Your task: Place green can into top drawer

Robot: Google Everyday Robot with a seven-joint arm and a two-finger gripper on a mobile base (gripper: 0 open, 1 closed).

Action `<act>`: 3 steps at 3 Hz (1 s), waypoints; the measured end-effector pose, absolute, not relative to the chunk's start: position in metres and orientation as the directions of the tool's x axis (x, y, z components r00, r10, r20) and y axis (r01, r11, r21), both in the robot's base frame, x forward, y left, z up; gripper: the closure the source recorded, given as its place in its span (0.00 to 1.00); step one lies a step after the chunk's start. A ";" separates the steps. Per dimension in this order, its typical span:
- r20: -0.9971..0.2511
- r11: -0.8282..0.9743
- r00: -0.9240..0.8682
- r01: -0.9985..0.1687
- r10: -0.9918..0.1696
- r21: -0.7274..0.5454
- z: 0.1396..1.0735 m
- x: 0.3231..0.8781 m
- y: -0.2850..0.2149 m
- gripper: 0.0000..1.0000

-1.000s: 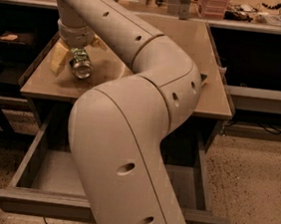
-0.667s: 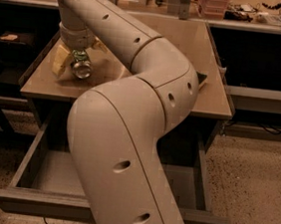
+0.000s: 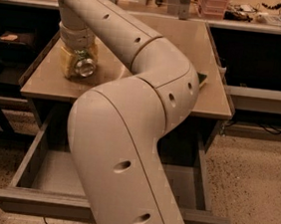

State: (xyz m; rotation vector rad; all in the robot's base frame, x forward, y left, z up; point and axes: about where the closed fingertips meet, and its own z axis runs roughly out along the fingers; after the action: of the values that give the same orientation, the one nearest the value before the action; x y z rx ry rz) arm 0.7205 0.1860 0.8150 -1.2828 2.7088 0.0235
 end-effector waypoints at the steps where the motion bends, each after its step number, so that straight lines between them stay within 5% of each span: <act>1: -0.137 0.635 -0.625 -0.771 -0.768 -0.047 0.815 0.721 0.186 0.64; 2: -0.137 0.635 -0.625 -0.771 -0.768 -0.047 0.815 0.721 0.186 0.88; 3: -0.159 0.614 -0.599 -0.787 -0.785 -0.061 0.823 0.717 0.184 1.00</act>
Offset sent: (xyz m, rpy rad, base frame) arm 0.0000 0.0000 0.0000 0.0000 0.0000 0.0000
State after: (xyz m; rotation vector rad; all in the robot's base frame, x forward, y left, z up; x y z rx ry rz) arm 0.7169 0.1844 0.8227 -1.3101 2.6664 0.0226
